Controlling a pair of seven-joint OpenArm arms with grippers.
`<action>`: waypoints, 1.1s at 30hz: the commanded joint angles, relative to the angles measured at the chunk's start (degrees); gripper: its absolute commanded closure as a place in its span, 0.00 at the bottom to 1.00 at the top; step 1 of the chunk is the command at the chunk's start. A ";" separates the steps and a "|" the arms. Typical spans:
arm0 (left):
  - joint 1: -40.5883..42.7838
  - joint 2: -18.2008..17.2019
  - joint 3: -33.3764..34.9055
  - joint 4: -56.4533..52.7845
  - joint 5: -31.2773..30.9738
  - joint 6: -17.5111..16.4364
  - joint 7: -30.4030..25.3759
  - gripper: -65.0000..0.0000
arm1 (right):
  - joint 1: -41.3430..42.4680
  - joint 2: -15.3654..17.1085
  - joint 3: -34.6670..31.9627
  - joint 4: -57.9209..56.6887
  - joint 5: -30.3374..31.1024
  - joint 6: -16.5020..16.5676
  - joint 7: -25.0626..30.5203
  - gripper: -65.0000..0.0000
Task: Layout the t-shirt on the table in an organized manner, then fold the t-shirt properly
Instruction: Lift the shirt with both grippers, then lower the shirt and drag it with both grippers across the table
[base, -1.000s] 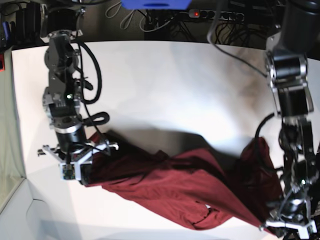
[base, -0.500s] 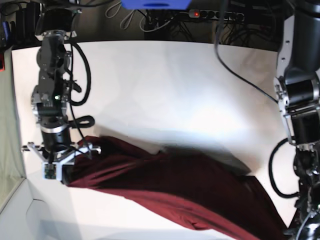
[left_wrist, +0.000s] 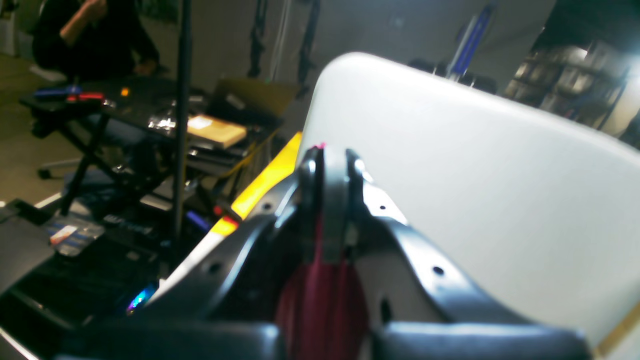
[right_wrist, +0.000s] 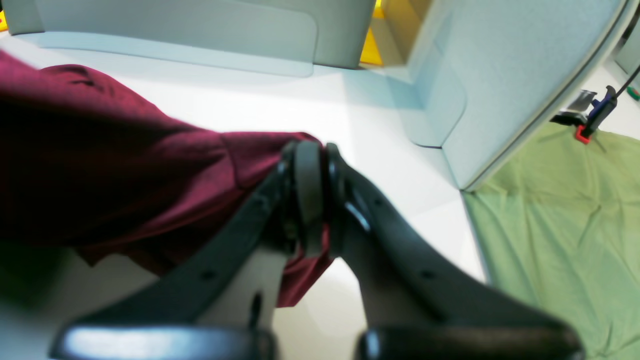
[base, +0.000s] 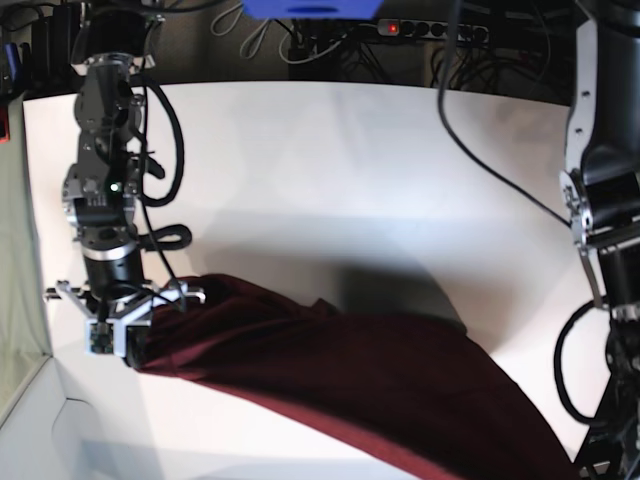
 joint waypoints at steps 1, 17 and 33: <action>-3.11 -0.35 -0.14 -1.16 -0.05 -0.10 -1.41 1.00 | 1.07 0.32 0.16 1.16 -0.18 -0.54 1.90 1.00; -12.61 6.42 23.16 -43.62 0.04 0.43 -35.17 0.99 | 1.33 0.23 0.42 0.63 -0.18 -0.54 -0.21 1.00; -9.88 6.42 28.52 -51.53 0.04 0.43 -35.96 0.65 | 1.33 0.23 0.16 -2.88 -0.18 -0.37 -0.47 1.00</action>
